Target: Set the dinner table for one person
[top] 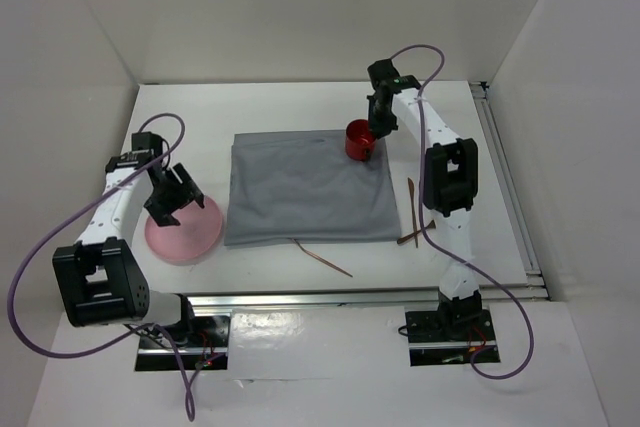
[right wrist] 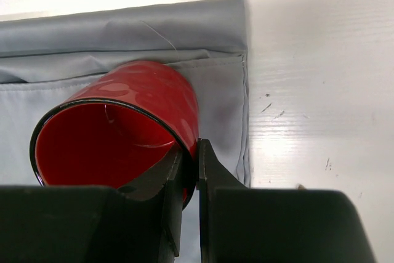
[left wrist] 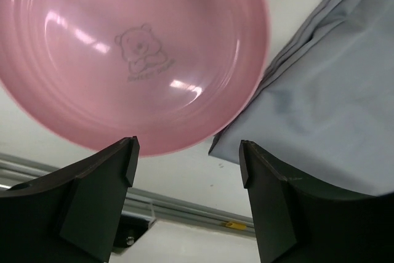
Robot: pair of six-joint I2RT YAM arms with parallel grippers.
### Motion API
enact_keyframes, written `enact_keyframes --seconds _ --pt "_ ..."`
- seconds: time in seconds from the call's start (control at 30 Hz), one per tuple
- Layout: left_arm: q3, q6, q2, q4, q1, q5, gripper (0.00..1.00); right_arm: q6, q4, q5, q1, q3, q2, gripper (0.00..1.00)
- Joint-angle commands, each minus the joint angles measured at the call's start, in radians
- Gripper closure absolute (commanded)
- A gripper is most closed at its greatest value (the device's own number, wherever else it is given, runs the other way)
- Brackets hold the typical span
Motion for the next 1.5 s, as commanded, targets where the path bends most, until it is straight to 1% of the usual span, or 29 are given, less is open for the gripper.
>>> enact_keyframes --seconds 0.0,0.07,0.1,0.13,0.17,0.2,0.27,0.3,0.37,0.4,0.43,0.47,0.57,0.6,0.67,0.8,1.0,1.07,1.17,1.27,1.33,1.37,1.4,1.43,1.47 --pt "-0.043 -0.089 -0.087 -0.032 0.024 -0.011 0.16 -0.002 0.032 -0.026 -0.023 0.084 -0.006 1.00" --pt "-0.077 -0.123 -0.111 -0.066 0.024 -0.011 0.16 -0.002 0.032 -0.013 -0.023 0.069 0.008 1.00" --pt "-0.089 -0.158 -0.133 -0.075 0.024 -0.021 0.14 -0.011 0.032 -0.024 -0.023 0.059 0.008 1.00" --pt "-0.101 -0.175 -0.143 -0.084 0.024 -0.022 0.14 -0.011 0.045 -0.024 -0.023 0.050 0.008 1.00" --pt "-0.126 -0.200 -0.153 -0.100 0.024 -0.034 0.08 -0.011 0.056 -0.050 -0.023 0.041 0.008 0.92" --pt "-0.143 -0.240 -0.180 -0.114 0.024 -0.043 0.06 -0.020 0.056 -0.061 -0.023 0.027 0.008 0.89" --pt "-0.196 -0.263 -0.211 -0.103 0.042 -0.019 0.06 -0.031 0.067 -0.096 -0.023 0.013 -0.001 0.83" --pt "-0.207 -0.274 -0.222 -0.103 0.042 -0.009 0.08 -0.031 0.076 -0.108 -0.023 0.003 -0.014 0.73" --pt "-0.217 -0.292 -0.234 -0.112 0.042 0.001 0.08 -0.040 0.085 -0.121 -0.032 0.002 -0.026 0.58" --pt "-0.226 -0.301 -0.234 -0.112 0.042 0.001 0.08 -0.040 0.085 -0.131 -0.033 -0.007 -0.035 0.47" --pt "-0.226 -0.310 -0.234 -0.126 0.042 0.001 0.08 -0.050 0.085 -0.131 -0.033 -0.007 -0.035 0.27" --pt "-0.226 -0.310 -0.223 -0.135 0.042 0.001 0.08 -0.050 0.085 -0.141 -0.033 -0.007 -0.044 0.19" --pt "-0.238 -0.335 -0.223 -0.147 0.042 -0.020 0.08 -0.050 0.076 -0.141 -0.033 0.002 -0.067 0.04" --pt "-0.255 -0.335 -0.223 -0.147 0.042 -0.029 0.08 -0.050 0.076 -0.141 -0.033 0.002 -0.076 0.04" --pt "-0.279 -0.367 -0.223 -0.134 0.042 -0.041 0.12 -0.050 0.076 -0.141 -0.033 0.002 -0.109 0.02" --pt "-0.333 -0.416 -0.223 -0.045 0.054 -0.032 0.16 -0.050 0.085 -0.141 -0.033 -0.059 -0.178 0.01" --pt "-0.356 -0.459 -0.171 -0.003 0.073 -0.046 0.16 -0.068 0.107 -0.150 -0.033 -0.165 -0.308 0.01" --pt "-0.388 -0.468 -0.162 0.032 0.085 -0.046 0.15 -0.068 0.116 -0.159 -0.033 -0.209 -0.353 0.01" --pt "-0.445 -0.487 -0.151 0.128 0.103 -0.046 0.15 -0.068 0.144 -0.196 -0.023 -0.290 -0.408 0.01" --pt "-0.465 -0.499 -0.119 0.195 0.104 -0.037 0.16 -0.068 0.153 -0.187 -0.014 -0.364 -0.451 0.01" --pt "-0.456 -0.499 -0.099 0.195 0.104 -0.037 0.25 -0.068 0.153 -0.168 -0.014 -0.395 -0.472 0.01" --pt "-0.436 -0.499 -0.081 0.195 0.104 -0.037 0.35 -0.068 0.153 -0.168 -0.014 -0.424 -0.483 0.01" --pt "-0.421 -0.499 -0.081 0.195 0.104 -0.037 0.46 -0.068 0.153 -0.168 -0.014 -0.436 -0.504 0.01" --pt "-0.404 -0.499 -0.072 0.178 0.104 -0.037 0.72 -0.068 0.153 -0.159 -0.014 -0.447 -0.515 0.01" --pt "-0.369 -0.499 -0.071 0.166 0.104 -0.037 0.83 -0.068 0.153 -0.159 -0.014 -0.456 -0.524 0.01"
